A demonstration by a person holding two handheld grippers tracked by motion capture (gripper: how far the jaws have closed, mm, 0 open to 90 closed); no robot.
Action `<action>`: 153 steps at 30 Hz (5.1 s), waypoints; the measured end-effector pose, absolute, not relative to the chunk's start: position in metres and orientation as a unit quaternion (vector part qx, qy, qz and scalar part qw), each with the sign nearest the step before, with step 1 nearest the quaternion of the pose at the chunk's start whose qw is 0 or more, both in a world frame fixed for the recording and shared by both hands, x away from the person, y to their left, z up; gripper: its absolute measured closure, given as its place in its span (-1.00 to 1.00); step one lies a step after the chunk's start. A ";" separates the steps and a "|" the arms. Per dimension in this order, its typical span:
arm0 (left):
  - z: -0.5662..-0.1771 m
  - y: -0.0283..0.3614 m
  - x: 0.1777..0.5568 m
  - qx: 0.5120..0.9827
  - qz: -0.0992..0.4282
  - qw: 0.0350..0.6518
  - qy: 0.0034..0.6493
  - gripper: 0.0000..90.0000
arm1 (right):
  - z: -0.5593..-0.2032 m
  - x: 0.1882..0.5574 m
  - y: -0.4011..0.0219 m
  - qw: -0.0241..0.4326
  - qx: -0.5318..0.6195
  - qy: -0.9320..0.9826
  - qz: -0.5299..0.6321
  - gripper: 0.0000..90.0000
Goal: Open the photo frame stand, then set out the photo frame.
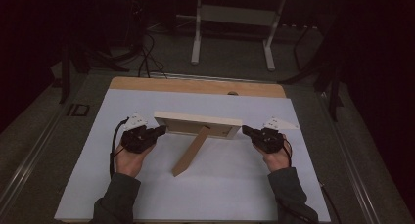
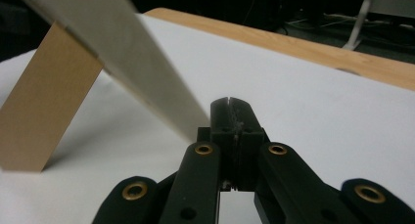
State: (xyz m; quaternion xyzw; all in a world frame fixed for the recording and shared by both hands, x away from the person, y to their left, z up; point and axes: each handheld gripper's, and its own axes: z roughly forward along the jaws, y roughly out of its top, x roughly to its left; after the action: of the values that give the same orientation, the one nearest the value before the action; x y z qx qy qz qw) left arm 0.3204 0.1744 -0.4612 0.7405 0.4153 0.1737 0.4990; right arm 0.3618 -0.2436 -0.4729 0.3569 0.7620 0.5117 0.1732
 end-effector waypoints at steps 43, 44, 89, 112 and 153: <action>-0.439 0.157 0.334 0.735 0.188 0.511 0.404 1.00 | -0.455 0.378 -0.216 0.132 0.333 0.760 0.543 0.99; -0.438 0.156 0.334 0.735 0.190 0.511 0.403 1.00 | -0.454 0.377 -0.216 0.132 0.331 0.761 0.543 0.99; -0.431 0.110 0.349 0.761 0.181 0.495 0.378 1.00 | -0.433 0.343 -0.189 0.106 0.233 0.802 0.539 0.99; -0.432 0.109 0.365 0.769 0.169 0.496 0.366 1.00 | -0.430 0.334 -0.166 0.095 0.203 0.812 0.539 1.00; -0.432 0.091 0.376 0.792 0.147 0.503 0.314 1.00 | -0.433 0.342 -0.132 0.088 0.194 0.819 0.533 0.99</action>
State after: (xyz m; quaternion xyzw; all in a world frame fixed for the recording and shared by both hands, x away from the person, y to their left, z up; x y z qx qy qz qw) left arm 0.3763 0.0910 -0.4325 0.7917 0.3138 0.1468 0.5032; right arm 0.3416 -0.1322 -0.4327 0.1945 0.8185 0.5334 0.0877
